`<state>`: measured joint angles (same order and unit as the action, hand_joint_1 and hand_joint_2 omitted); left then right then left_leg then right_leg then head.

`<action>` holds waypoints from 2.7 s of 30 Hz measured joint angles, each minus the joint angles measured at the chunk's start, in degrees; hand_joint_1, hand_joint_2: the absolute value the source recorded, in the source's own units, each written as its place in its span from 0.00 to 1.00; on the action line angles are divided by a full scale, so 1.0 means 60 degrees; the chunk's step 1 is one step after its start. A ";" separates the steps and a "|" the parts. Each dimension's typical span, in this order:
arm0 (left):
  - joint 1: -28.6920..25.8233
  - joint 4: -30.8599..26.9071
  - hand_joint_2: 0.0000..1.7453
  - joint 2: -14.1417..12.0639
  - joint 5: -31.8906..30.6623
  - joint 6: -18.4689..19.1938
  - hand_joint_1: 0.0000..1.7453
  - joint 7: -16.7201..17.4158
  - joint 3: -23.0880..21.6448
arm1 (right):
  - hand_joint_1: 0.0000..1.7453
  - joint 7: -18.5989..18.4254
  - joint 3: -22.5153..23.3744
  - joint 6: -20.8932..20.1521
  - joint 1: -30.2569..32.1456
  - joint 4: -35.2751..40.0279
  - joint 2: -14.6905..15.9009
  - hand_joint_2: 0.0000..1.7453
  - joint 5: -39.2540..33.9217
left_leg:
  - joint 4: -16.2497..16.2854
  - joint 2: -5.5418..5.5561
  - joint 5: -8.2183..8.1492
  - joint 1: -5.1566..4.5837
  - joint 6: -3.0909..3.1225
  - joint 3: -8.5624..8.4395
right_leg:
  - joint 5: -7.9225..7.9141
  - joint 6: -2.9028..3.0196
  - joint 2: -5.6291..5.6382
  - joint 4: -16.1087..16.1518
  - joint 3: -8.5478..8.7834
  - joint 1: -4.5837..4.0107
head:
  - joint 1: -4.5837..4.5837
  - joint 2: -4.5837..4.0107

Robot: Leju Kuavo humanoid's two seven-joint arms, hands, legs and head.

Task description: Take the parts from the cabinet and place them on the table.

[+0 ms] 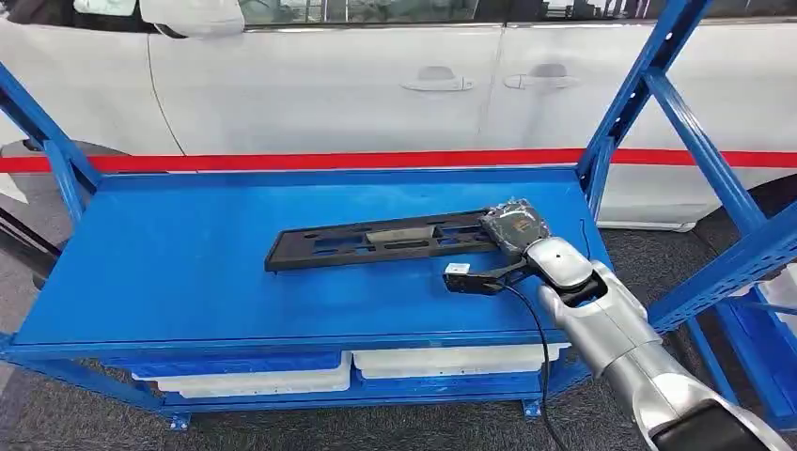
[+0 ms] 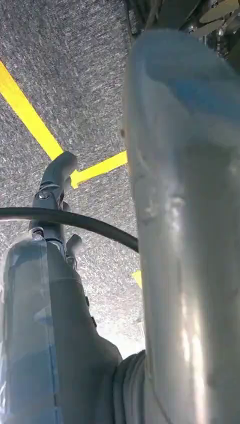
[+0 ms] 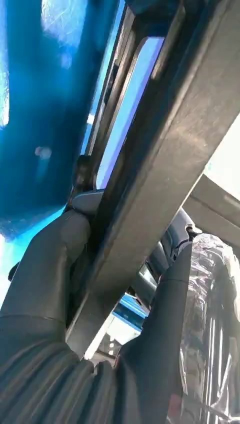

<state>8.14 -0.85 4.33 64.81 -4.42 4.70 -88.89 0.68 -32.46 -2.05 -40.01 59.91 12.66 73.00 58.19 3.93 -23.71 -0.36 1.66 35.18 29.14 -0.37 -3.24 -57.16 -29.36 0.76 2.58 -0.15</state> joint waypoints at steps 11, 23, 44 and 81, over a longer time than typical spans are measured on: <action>0.0002 0.0000 1.00 0.0000 0.0124 -0.0033 0.00 -0.0084 0.0000 | 1.00 0.0036 0.0029 -0.0007 -0.0001 0.0000 -0.0007 1.00 0.0004 | 0.0001 0.0012 0.0002 0.0000 0.0001 -0.0013 | 0.0000 0.0000 -0.0010 0.0001 0.0019 0.0000 | 0.0000 0.0000; -0.0003 0.0000 1.00 -0.0004 0.0266 -0.0146 0.00 0.0040 0.0000 | 1.00 0.0524 0.0073 0.0321 0.0340 0.0755 -0.0007 1.00 -0.0167 | 0.0003 0.0013 0.0004 0.0000 0.0003 -0.0015 | 0.0000 0.0000 -0.0010 0.0001 0.0016 0.0001 | 0.0000 0.0000; -0.0110 0.0015 1.00 -0.0011 -0.0106 -0.0291 0.00 0.0029 0.0000 | 1.00 0.1155 0.0634 -0.0004 0.1700 0.5880 -0.0015 1.00 -0.1089 | 0.0103 -0.0212 0.0118 0.0049 0.0055 0.0155 | 0.0181 -0.0089 0.0309 -0.0300 -0.0014 0.0115 | 0.0000 0.0000; -0.0095 0.0022 1.00 0.0186 0.0000 -0.0434 0.00 0.0131 0.0000 | 1.00 0.1475 0.0860 0.0091 0.2256 0.7359 0.0375 1.00 -0.1647 | 0.0365 -0.0489 -0.0153 -0.0077 -0.0181 0.0564 | -0.0239 0.0349 0.0217 0.0205 0.0038 -0.0051 | 0.0000 0.0000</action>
<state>7.57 -0.72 5.44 64.81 -7.02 5.49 -88.89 9.53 -27.30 -1.51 -26.48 104.06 14.91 63.12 60.38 0.99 -24.63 -0.82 0.58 38.57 27.71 1.72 -1.94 -55.93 -29.14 0.45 2.58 -0.15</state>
